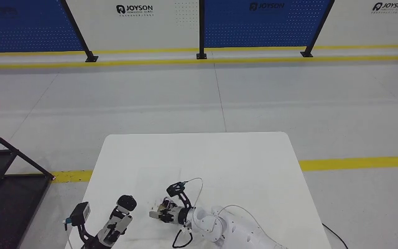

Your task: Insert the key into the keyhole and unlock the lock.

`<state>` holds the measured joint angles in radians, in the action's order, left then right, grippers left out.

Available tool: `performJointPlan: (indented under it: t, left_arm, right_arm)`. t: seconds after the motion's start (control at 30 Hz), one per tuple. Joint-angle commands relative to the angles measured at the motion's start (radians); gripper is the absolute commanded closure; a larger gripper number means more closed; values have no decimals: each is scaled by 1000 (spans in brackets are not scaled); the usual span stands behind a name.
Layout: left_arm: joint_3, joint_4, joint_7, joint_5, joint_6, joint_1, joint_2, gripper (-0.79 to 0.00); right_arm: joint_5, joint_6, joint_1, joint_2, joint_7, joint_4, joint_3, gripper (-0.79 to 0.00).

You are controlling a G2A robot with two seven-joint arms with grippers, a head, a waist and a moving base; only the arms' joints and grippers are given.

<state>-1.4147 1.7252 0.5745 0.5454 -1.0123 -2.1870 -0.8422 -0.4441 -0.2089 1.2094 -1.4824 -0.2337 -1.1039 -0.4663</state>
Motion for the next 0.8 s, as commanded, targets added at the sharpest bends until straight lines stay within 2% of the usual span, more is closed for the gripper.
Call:
performJointPlan:
  t: [0.0,0.37,0.63,0.77]
  left_arm:
    - [0,0,0,0,0,0,0,-785]
    - [0,0,0,0,0,0,0,-785]
    - [0,0,0,0,0,0,0,-785]
    - [0,0,0,0,0,0,0,-785]
  right_arm:
    - [-23,2,9,8,4,-26,-10,-785]
    - [-262,118,124,106,-66,-320,-140,-785]
    - [-414,89,369,219,-97,-674,-385,-785]
    - [-451,32,479,254,-40,-800,-503,-785]
